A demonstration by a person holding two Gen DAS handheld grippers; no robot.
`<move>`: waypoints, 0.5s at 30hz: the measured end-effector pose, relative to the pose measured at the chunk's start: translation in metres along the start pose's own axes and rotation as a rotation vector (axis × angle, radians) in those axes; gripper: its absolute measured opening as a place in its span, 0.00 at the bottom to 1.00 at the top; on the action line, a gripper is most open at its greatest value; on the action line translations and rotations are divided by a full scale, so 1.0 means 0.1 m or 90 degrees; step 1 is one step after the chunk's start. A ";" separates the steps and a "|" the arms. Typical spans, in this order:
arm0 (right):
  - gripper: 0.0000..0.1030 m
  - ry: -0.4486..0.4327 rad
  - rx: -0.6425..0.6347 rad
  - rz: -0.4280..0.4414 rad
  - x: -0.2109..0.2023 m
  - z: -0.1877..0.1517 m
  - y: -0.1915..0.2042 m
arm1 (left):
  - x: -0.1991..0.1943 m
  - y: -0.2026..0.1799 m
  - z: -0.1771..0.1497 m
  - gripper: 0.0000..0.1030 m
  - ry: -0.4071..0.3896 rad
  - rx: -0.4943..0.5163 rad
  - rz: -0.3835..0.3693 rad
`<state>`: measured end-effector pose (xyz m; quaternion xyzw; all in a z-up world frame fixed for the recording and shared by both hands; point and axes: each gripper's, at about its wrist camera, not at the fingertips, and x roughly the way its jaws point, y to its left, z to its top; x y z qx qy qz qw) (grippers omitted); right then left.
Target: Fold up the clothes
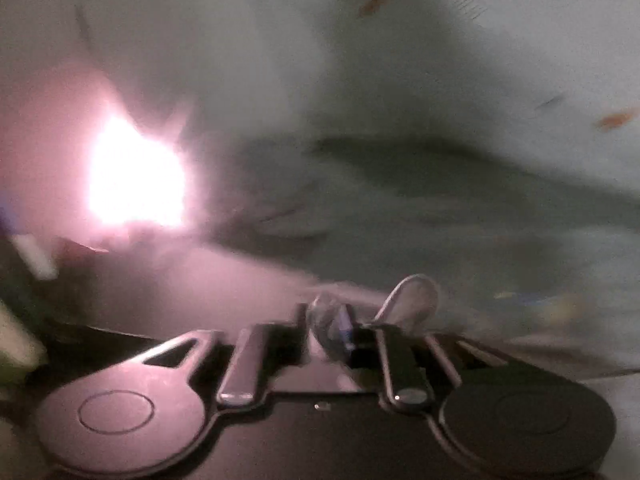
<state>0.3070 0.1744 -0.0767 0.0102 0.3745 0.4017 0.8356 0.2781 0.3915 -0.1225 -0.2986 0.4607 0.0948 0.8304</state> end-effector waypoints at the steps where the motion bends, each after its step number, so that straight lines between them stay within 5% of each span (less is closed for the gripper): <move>1: 0.44 0.005 -0.011 0.013 0.00 -0.05 0.07 | -0.02 0.06 -0.01 0.80 -0.004 -0.009 0.015; 4: 0.47 0.014 -0.067 0.011 -0.01 -0.22 0.23 | -0.08 0.22 -0.03 0.80 -0.012 -0.030 0.036; 15: 0.52 0.071 -0.379 -0.221 0.29 -0.73 0.18 | 0.08 0.08 -0.13 0.80 0.038 0.005 -0.008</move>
